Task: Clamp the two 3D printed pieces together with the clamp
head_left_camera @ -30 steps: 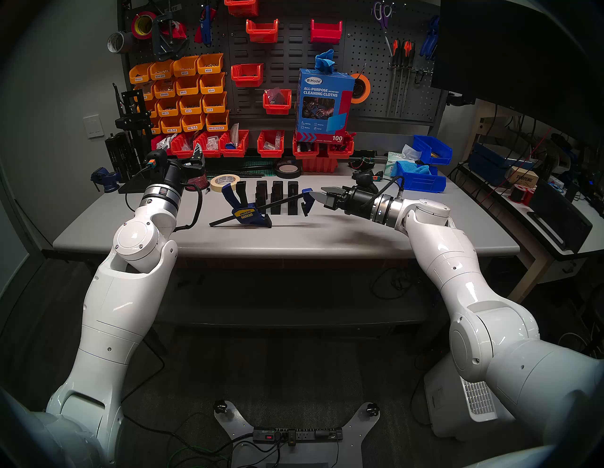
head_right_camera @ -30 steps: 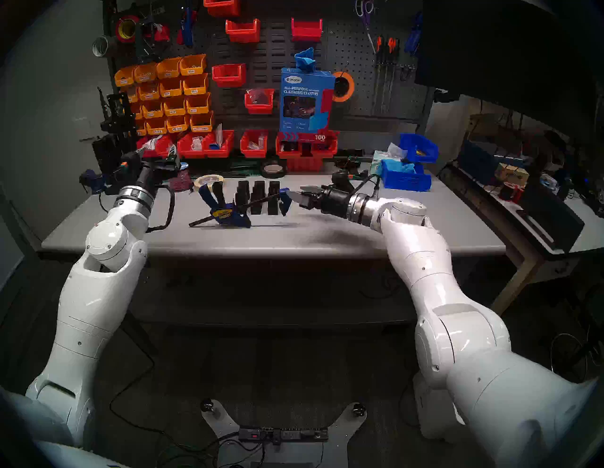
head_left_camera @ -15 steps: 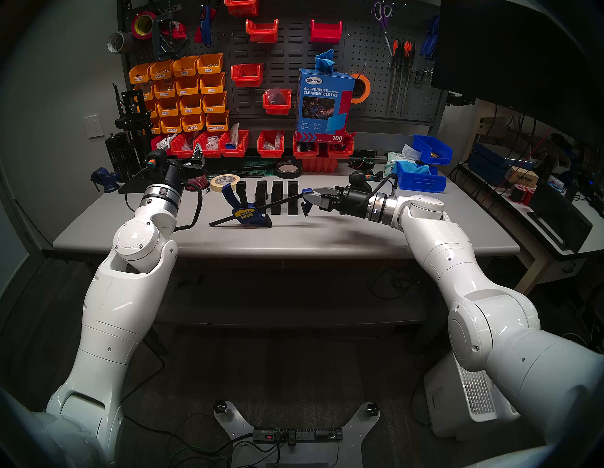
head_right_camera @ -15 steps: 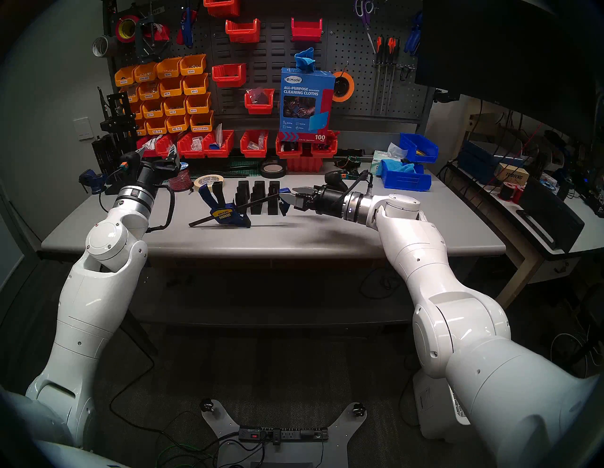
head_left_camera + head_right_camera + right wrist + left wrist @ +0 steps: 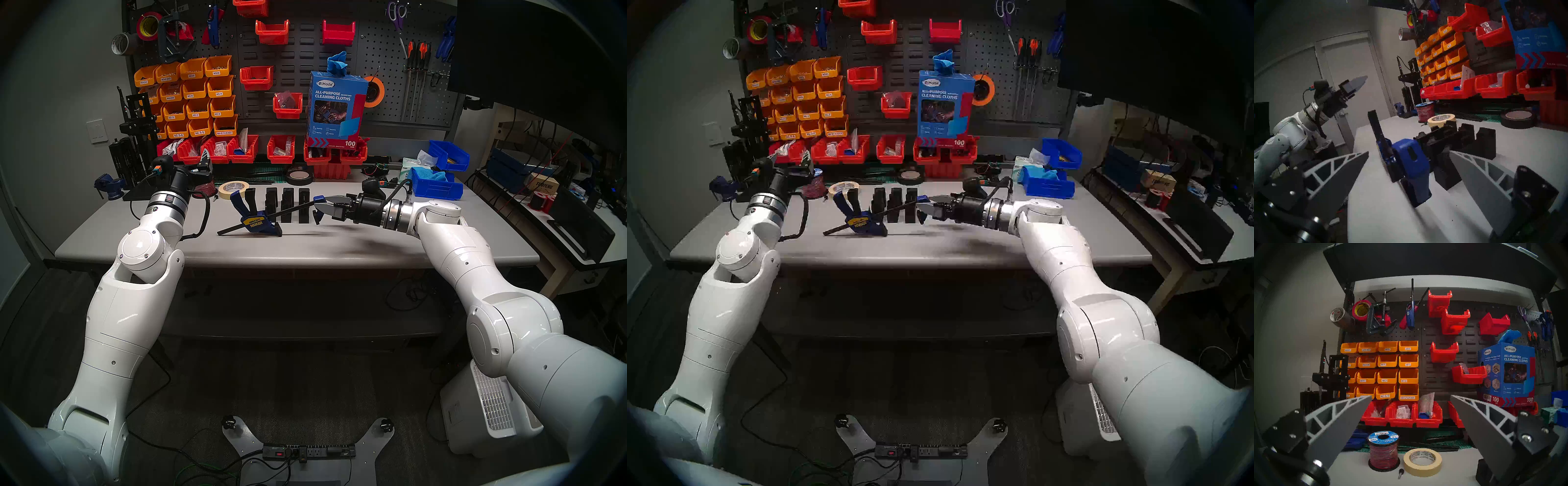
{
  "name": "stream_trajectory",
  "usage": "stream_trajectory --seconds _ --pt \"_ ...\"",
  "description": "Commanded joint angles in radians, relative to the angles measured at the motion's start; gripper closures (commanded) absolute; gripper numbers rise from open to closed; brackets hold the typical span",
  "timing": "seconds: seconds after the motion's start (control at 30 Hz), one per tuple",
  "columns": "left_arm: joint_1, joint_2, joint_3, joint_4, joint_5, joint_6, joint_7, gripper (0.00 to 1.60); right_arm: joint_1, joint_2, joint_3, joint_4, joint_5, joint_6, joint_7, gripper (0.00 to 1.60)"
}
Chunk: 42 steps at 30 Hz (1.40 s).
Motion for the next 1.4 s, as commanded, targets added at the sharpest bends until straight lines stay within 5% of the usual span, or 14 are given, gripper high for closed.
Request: stream_trajectory --seconds 0.0,1.1,1.13,1.17,1.2,1.37 --pt "-0.032 0.001 -0.008 -0.028 0.000 -0.011 0.000 0.00 0.068 -0.003 0.010 0.011 0.006 -0.017 0.006 0.00" --pt "-0.032 0.000 -0.008 -0.028 0.000 -0.011 0.000 0.00 0.119 -0.024 0.008 0.146 -0.009 -0.094 0.008 0.00" --pt "-0.032 0.000 -0.008 -0.028 0.000 -0.011 0.000 0.00 0.120 -0.025 0.008 0.149 -0.010 -0.096 0.008 0.23" --pt "-0.032 0.000 -0.008 -0.028 0.000 -0.011 0.000 0.00 0.121 -0.025 0.008 0.152 -0.010 -0.099 0.008 0.83" --pt "-0.032 0.000 -0.008 -0.028 0.000 -0.011 0.000 0.00 0.122 -0.026 0.008 0.154 -0.010 -0.100 0.009 1.60" --pt "-0.032 0.001 -0.008 -0.028 0.000 -0.011 0.000 0.00 0.126 -0.028 0.009 0.165 -0.011 -0.107 0.012 1.60"
